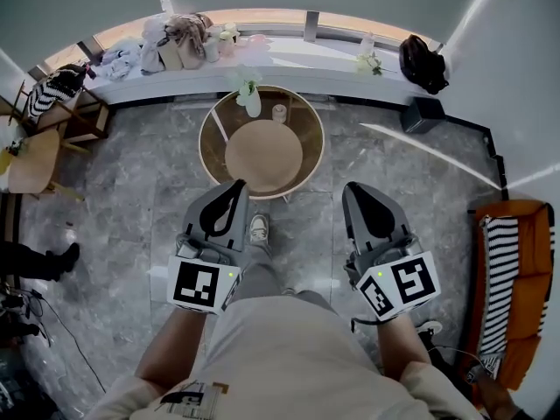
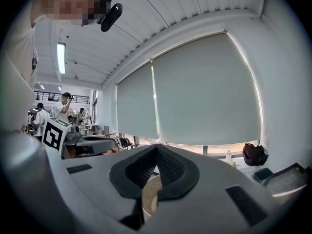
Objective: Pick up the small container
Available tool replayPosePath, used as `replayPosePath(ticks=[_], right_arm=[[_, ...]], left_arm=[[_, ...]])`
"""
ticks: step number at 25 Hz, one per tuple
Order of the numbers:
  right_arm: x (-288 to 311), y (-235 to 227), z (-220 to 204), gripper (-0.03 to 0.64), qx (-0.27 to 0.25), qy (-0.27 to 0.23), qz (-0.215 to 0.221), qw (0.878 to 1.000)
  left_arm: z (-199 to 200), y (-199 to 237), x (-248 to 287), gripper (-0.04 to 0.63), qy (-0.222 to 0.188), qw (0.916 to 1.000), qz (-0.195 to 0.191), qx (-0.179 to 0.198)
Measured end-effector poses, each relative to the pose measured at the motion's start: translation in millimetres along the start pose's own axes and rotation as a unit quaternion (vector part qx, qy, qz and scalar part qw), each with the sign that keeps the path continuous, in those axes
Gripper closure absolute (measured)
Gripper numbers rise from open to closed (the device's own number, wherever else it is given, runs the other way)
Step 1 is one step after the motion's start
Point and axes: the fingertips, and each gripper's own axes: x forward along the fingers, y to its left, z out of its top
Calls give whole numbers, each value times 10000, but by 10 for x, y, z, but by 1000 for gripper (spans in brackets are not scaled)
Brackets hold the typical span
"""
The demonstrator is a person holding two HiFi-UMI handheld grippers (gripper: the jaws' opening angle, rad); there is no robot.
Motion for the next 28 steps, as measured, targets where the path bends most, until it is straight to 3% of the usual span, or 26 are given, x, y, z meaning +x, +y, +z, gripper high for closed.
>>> replayPosePath(ticks=[18, 28], right_arm=[[1954, -454, 493, 612, 4, 223, -293, 9993], [2567, -583, 428, 612, 59, 301, -433, 9986]], left_arm=[[266, 1520, 1408, 589, -92, 9995, -286, -100], [190, 1983, 1785, 589, -160, 9995, -288, -15]])
